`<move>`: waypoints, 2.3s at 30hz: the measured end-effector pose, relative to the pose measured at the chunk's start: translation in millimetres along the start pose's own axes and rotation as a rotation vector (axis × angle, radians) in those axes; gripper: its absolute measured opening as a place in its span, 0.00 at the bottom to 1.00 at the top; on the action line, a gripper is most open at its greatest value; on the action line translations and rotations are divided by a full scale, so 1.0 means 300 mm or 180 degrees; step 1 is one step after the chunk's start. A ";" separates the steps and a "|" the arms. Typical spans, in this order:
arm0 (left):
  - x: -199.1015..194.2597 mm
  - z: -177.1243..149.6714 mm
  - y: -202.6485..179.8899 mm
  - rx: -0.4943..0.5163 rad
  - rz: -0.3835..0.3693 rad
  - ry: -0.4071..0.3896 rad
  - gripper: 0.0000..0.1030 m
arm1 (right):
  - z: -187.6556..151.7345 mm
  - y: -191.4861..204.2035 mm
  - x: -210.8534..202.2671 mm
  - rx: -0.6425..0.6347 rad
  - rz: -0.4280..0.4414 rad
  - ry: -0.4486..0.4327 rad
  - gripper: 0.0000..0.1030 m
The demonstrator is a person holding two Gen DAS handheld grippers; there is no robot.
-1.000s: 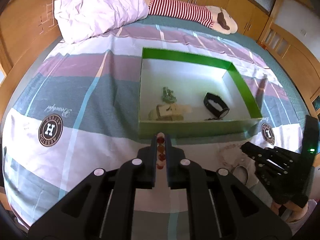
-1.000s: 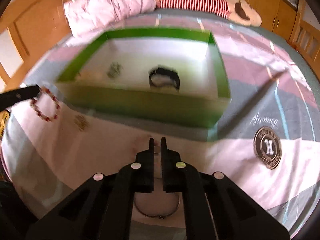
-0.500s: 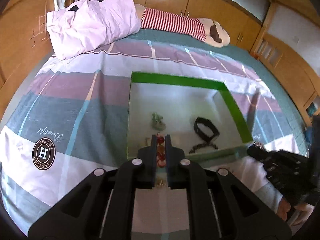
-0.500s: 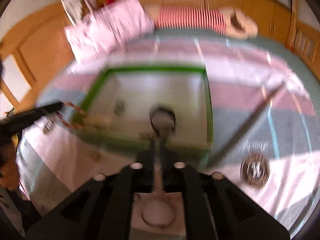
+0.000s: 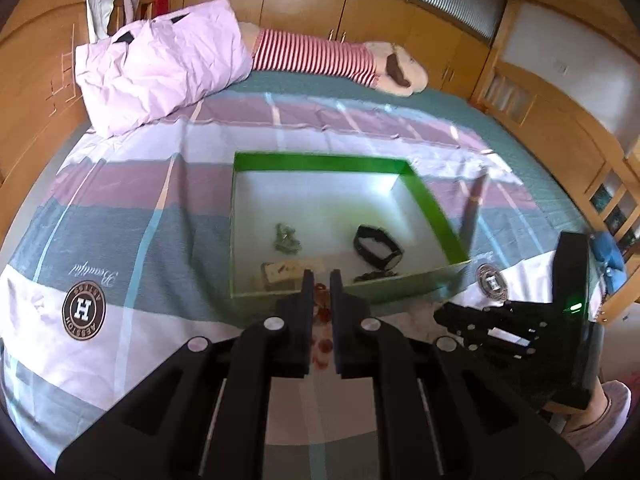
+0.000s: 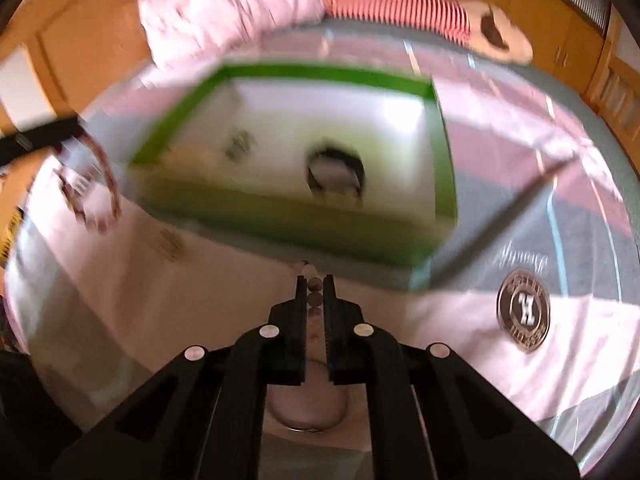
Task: Organize jewelry
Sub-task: 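Open the left tool over the box while the right tool drops the pink bracelet in, then move the left tool to the gold charm keychain while the right tool moves to the steel bangle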
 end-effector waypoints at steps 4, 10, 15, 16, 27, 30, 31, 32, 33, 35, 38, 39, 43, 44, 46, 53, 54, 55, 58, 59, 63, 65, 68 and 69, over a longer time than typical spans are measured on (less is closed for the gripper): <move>-0.021 0.063 -0.020 0.0009 -0.0085 -0.0175 0.07 | 0.143 0.007 -0.125 0.0118 0.0076 -0.0535 0.07; 0.117 0.118 -0.011 -0.0150 -0.0087 -0.0133 0.07 | 0.254 -0.073 -0.105 0.0305 0.0065 -0.0790 0.07; 0.233 0.105 -0.020 -0.0113 0.0032 0.0065 0.08 | 0.233 -0.120 0.056 0.0279 -0.0169 -0.0578 0.07; 0.249 0.092 -0.017 -0.0081 0.0104 0.0114 0.09 | 0.212 -0.128 0.095 0.0220 -0.0264 -0.0465 0.08; 0.071 0.029 0.082 -0.0060 0.0274 0.0158 0.33 | 0.031 -0.113 0.009 0.0688 0.0141 -0.0042 0.61; 0.022 0.036 0.211 -0.0453 0.0293 0.0144 0.37 | -0.037 -0.127 0.021 0.0772 0.0142 0.0175 0.62; 0.014 0.029 0.258 -0.0608 0.0286 0.0171 0.38 | -0.060 -0.132 0.033 0.0772 0.0101 0.0257 0.62; 0.013 0.022 0.283 -0.0687 0.0290 0.0196 0.39 | -0.068 -0.130 0.042 0.0757 0.0094 0.0296 0.62; 0.014 0.013 0.306 -0.0754 0.0300 0.0230 0.39 | -0.072 -0.127 0.045 0.0736 0.0100 0.0315 0.62; 0.023 -0.008 0.332 -0.0807 0.0340 0.0306 0.41 | -0.082 -0.117 0.049 0.0678 0.0089 0.0353 0.62; 0.043 -0.034 0.316 -0.0779 0.0344 0.0401 0.46 | -0.097 -0.106 0.060 0.0577 0.0025 0.0443 0.62; 0.053 -0.047 0.297 -0.0734 0.0328 0.0451 0.46 | -0.101 -0.104 0.061 0.0550 0.0011 0.0461 0.62; 0.095 -0.108 0.216 -0.0511 0.0258 0.0671 0.48 | -0.143 -0.088 0.081 0.0327 -0.0088 0.0619 0.63; 0.110 -0.128 0.193 -0.0463 0.0221 0.0746 0.48 | -0.154 -0.085 0.087 0.0283 -0.0103 0.0656 0.63; 0.148 -0.171 0.147 -0.0371 0.0144 0.0911 0.48 | -0.177 -0.081 0.098 0.0208 -0.0131 0.0733 0.63; 0.247 -0.237 0.084 -0.0304 0.0117 0.1196 0.48 | -0.249 0.026 0.115 -0.0255 0.0119 0.0890 0.63; 0.256 -0.240 0.082 -0.0342 0.0101 0.1224 0.49 | -0.251 0.044 0.118 -0.0310 0.0135 0.0856 0.63; 0.260 -0.240 0.083 -0.0381 0.0089 0.1237 0.51 | -0.248 0.061 0.122 -0.0364 0.0142 0.0790 0.63; 0.275 -0.246 0.092 -0.0537 0.0057 0.1283 0.57 | -0.242 0.103 0.147 -0.0501 0.0136 0.0641 0.62; 0.279 -0.250 0.098 -0.0566 0.0064 0.1305 0.57 | -0.247 0.113 0.161 -0.0530 0.0143 0.0659 0.62; 0.290 -0.271 0.123 -0.0604 0.0103 0.1374 0.58 | -0.258 0.093 0.160 -0.0612 -0.0041 0.0778 0.62; 0.294 -0.281 0.136 -0.0642 0.0107 0.1415 0.58 | -0.257 0.072 0.142 -0.0553 -0.0030 0.0816 0.71; 0.296 -0.280 0.134 -0.0686 0.0078 0.1430 0.57 | -0.248 0.038 0.130 -0.0440 -0.0045 0.0815 0.77; 0.296 -0.276 0.123 -0.0685 0.0047 0.1420 0.57 | -0.252 0.025 0.134 -0.0396 -0.0048 0.0843 0.77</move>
Point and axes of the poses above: each gripper's, at about its wrist camera, not at the fingertips, and x roughly the way its jaws point, y to its left, z to its top, the point moved 9 cm from there along x, roughly the way its jaws point, and after that the axes turned 1 degree about -z, right-handed, at the moved point
